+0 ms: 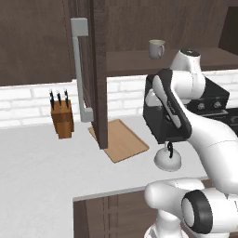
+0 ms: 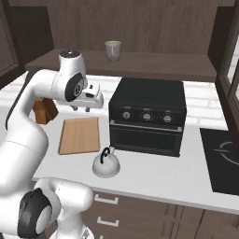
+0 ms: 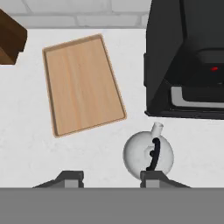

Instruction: Pick the kettle from the counter and place it on the tray. Then pick the mug from the cabinet and place it on the tray. Then close the cabinet doors.

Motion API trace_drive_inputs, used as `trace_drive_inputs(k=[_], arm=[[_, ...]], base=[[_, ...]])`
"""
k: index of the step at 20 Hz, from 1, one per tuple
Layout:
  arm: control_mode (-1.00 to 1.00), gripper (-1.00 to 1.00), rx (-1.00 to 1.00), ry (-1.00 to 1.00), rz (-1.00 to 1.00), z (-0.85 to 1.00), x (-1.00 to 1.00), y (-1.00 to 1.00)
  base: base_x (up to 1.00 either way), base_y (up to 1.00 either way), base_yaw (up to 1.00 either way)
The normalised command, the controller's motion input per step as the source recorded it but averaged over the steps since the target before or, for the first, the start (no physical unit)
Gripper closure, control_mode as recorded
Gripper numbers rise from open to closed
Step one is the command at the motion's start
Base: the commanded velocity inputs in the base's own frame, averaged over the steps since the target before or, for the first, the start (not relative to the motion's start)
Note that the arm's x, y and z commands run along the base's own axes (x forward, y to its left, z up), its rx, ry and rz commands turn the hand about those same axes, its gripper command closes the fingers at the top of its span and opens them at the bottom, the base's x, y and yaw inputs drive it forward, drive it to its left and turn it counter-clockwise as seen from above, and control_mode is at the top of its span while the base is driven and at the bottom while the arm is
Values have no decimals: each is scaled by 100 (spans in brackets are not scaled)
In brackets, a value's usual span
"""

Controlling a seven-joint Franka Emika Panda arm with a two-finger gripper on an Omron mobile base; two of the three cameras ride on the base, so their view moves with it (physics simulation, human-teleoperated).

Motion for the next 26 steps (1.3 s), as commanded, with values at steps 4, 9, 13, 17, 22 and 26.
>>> trace_drive_inputs(k=[4,9,13,17,22,26], arm=[[-100,-100,0,0,0,-6,-40,-36],[-100,-100,0,1,0,-28,-69,-67],[-100,-100,0,2,-2,-43,-9,-40],[-100,-100,-1,0,-3,-56,0,-13],[-100,-100,-4,0,-5,-63,4,2],[-100,-100,-1,1,-5,-52,16,10]], base=[[0,0,0],[0,0,0],[0,0,0],[0,0,0],[0,0,0],[0,0,0]])
